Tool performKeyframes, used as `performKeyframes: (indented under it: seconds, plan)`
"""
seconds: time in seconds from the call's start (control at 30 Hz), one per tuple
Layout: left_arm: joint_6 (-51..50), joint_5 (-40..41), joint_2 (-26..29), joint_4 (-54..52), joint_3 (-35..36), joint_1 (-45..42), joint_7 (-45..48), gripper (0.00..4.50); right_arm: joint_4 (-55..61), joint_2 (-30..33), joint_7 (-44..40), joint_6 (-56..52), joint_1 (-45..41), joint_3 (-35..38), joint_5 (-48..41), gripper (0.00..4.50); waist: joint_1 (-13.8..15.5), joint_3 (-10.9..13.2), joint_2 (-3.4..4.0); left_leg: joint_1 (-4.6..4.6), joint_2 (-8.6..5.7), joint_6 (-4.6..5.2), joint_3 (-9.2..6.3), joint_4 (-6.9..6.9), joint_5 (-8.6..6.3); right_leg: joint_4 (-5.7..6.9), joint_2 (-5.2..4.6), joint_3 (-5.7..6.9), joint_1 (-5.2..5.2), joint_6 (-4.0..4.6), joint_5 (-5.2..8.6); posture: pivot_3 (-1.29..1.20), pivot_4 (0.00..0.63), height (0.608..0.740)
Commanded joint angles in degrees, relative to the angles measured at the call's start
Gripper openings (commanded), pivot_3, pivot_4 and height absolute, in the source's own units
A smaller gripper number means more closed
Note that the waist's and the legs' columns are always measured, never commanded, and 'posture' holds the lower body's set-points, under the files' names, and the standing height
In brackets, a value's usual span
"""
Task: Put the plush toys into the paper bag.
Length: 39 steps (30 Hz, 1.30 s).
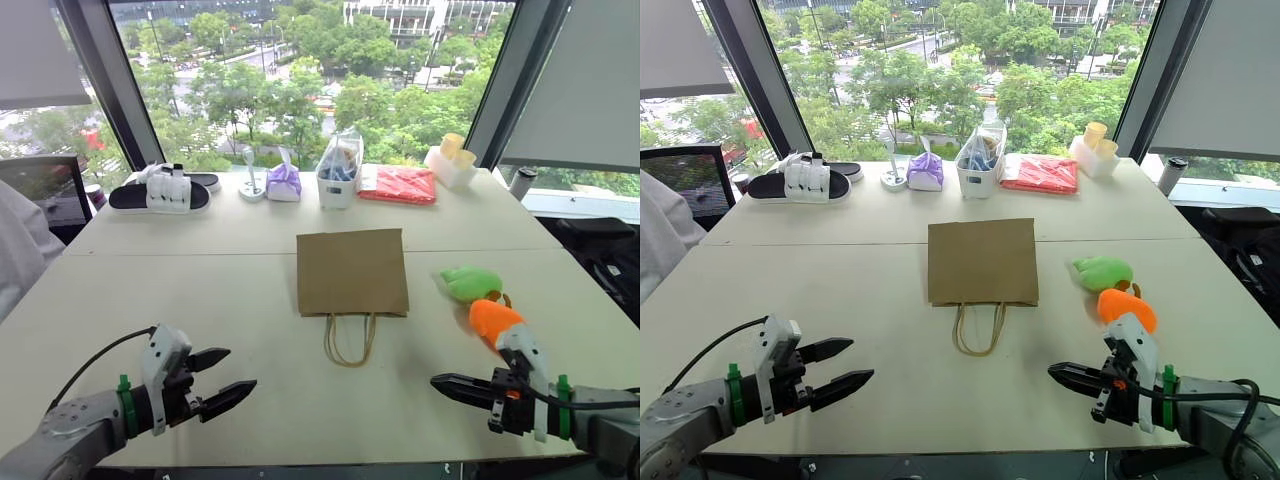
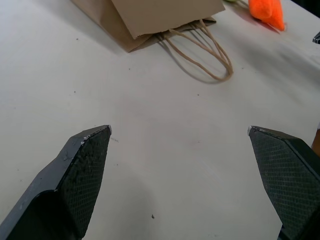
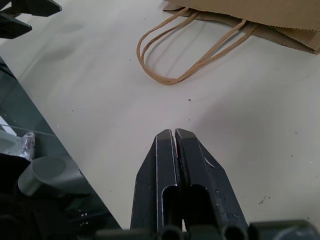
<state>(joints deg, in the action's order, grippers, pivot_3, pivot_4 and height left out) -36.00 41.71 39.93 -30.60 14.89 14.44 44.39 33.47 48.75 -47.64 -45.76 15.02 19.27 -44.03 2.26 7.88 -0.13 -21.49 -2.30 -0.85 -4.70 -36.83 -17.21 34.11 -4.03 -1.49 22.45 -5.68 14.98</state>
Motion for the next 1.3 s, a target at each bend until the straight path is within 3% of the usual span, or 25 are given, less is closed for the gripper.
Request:
performKeyframes:
  seconds: [0.03,0.5,0.67,0.8,1.03,1.3]
  plan:
    - [-0.15,1.03,0.27,-2.56,1.81,-0.65,-1.01,4.5,0.3,0.2,-0.32,0.92,-0.96,0.05,0.01,0.04,0.0,0.0,0.0,0.0,0.0,0.0,0.0,0.0,0.0,0.0,0.0,0.0,0.0,0.0,0.0,0.0,0.15,0.74]
    - [-0.43,0.04,1.63,-0.42,2.01,-5.15,-2.47,4.5,-0.3,-1.1,0.93,1.06,-2.53,-0.85,0.91,0.04,0.01,0.0,0.0,0.01,-0.02,0.0,0.0,0.0,0.0,0.0,0.01,0.01,0.0,0.0,0.0,0.0,0.15,0.74]
    - [6.91,-8.11,7.43,5.37,-1.97,-11.88,4.22,4.5,-0.35,-1.74,2.04,0.75,-4.48,-2.11,0.98,0.04,0.0,-0.01,-0.02,0.03,-0.03,-0.01,0.01,-0.01,0.01,0.02,0.03,0.03,-0.01,0.0,0.0,0.0,0.15,0.74]
    - [19.12,-17.38,10.95,16.06,-10.4,-21.65,14.21,4.5,0.71,-2.24,3.87,-0.38,-6.48,-2.62,0.01,0.04,0.05,0.0,0.01,0.03,-0.05,-0.01,0.03,-0.01,0.01,0.02,0.04,0.03,0.0,0.01,0.0,0.0,0.15,0.74]
    - [36.64,-27.9,1.32,37.92,-24.7,-42.16,25.23,4.5,5.56,-5.66,9.08,-1.26,-6.39,-4.99,-0.62,0.04,-0.02,-0.02,-0.05,-0.06,-0.18,0.0,0.0,-0.03,0.01,0.01,-0.07,0.09,0.03,-0.04,-0.03,0.0,0.15,0.74]
    - [57.91,-37.05,-10.99,59.56,-32.76,-55.95,29.72,4.5,10.55,-9.52,15.07,-1.85,-4.63,-6.8,-1.07,0.04,-0.08,0.0,-0.13,-0.06,-0.18,0.03,0.04,-0.11,0.02,0.12,-0.01,0.18,0.08,-0.27,-0.16,0.0,0.15,0.74]
